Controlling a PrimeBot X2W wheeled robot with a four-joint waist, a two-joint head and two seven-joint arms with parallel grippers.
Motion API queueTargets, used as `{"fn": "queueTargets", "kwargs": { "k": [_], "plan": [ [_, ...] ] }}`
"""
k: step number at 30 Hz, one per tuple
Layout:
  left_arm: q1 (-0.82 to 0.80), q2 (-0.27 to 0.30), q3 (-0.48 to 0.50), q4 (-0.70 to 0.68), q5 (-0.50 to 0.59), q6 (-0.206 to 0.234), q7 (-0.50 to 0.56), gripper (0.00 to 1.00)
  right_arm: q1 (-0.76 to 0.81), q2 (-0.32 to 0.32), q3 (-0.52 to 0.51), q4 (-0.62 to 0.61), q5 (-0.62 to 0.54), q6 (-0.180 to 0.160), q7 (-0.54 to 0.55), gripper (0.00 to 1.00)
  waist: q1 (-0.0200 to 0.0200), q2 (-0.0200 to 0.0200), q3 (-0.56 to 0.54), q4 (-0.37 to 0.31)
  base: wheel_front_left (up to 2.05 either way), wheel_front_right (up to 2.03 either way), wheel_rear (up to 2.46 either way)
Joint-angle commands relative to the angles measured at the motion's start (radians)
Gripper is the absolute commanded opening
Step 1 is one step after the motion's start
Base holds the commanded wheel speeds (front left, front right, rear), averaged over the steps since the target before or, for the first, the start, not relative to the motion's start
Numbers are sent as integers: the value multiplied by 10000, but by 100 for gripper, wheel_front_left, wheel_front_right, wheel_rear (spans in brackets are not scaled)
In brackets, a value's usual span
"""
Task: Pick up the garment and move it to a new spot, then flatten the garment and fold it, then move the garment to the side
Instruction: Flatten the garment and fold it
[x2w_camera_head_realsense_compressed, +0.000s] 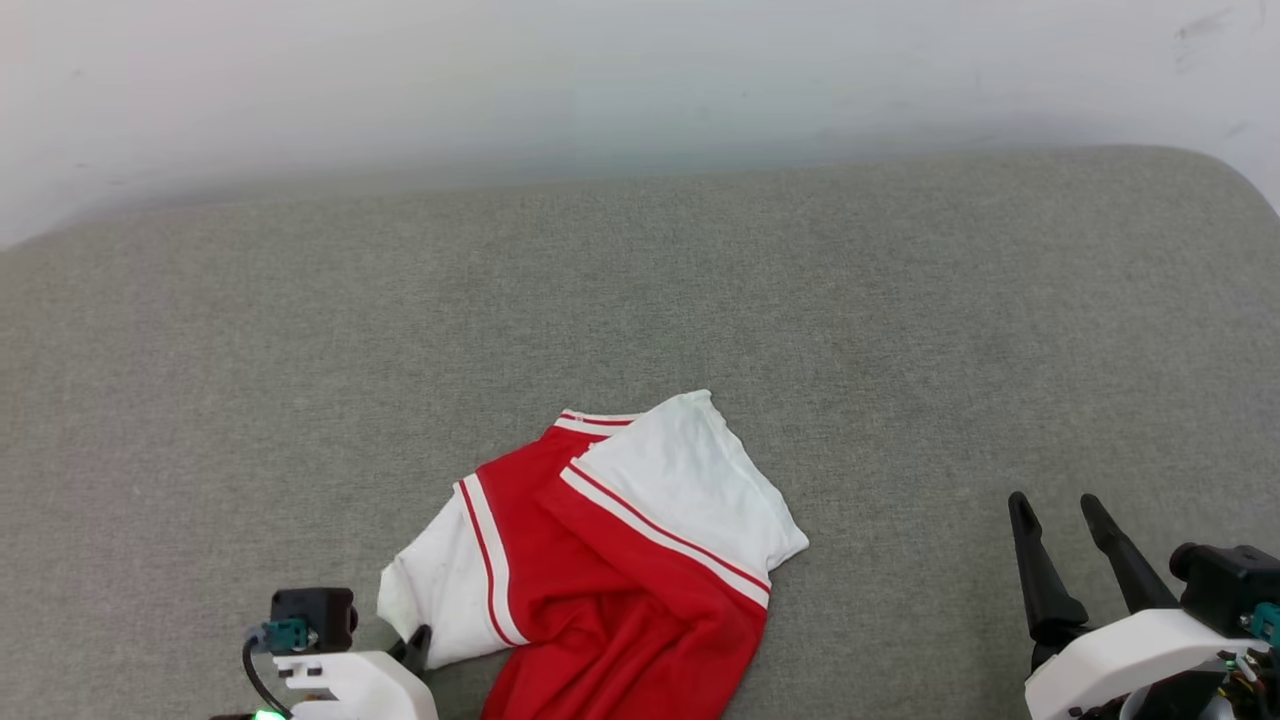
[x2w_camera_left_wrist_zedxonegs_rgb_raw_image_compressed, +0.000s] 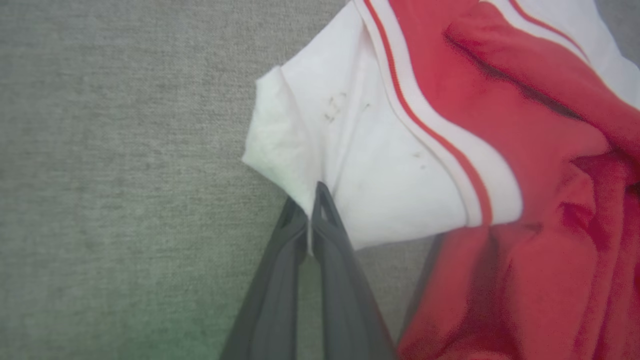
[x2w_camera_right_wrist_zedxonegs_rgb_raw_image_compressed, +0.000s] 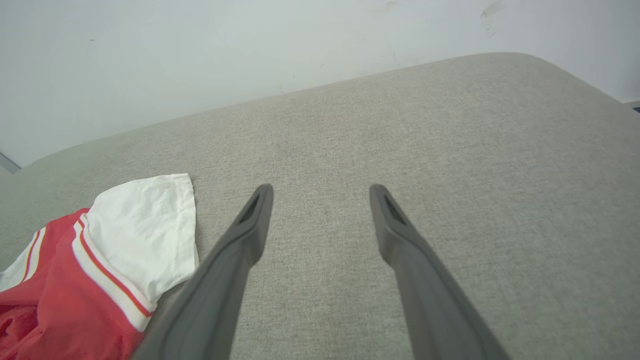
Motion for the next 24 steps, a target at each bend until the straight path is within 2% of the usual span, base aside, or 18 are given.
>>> {"fn": "queueTargets", "kwargs": {
  "k": [1, 2, 3, 4, 5, 13, 18, 24],
  "plan": [
    [206, -132, -26, 68, -75, -65, -137, 0, 87, 14, -38, -95, -61, -7, 93, 100, 0, 0, -66, 56, 0, 0, 0],
    [225, -183, -20, 117, -81, -102, -256, 29, 104, 13, -68, -119, -126, -7, 119, 100, 0, 0, -87, 81, 0, 0, 0],
    [220, -241, 3, 150, -49, -135, -418, 96, 108, 13, -87, -143, -146, -7, 183, 100, 0, 0, -107, 91, 0, 0, 0],
    [180, -283, 9, 172, 19, -169, -594, 100, 121, 13, -97, -173, -183, -7, 204, 100, 0, 0, -129, 99, 0, 0, 0],
    [16, -426, 132, 238, 133, -277, -1280, 100, 130, 13, -122, -256, -242, -7, 300, 100, 0, 0, -180, 116, 0, 0, 0],
    [-72, -684, 412, 566, 789, -295, -3511, 100, -103, 14, -134, 58, 64, -7, 643, 100, 0, 0, -387, 56, 0, 0, 0],
    [-150, -776, 659, 311, 1260, -221, -4142, 100, -655, 14, -50, 655, 92, -7, 1113, 100, 0, 0, -472, 196, 0, 0, 0],
    [-239, -895, 764, -434, 1799, -128, -4257, 100, -2025, -35, 324, 1981, 524, -6, 2170, 100, 0, 0, -423, 645, 0, 0, 0]
  ]
}}
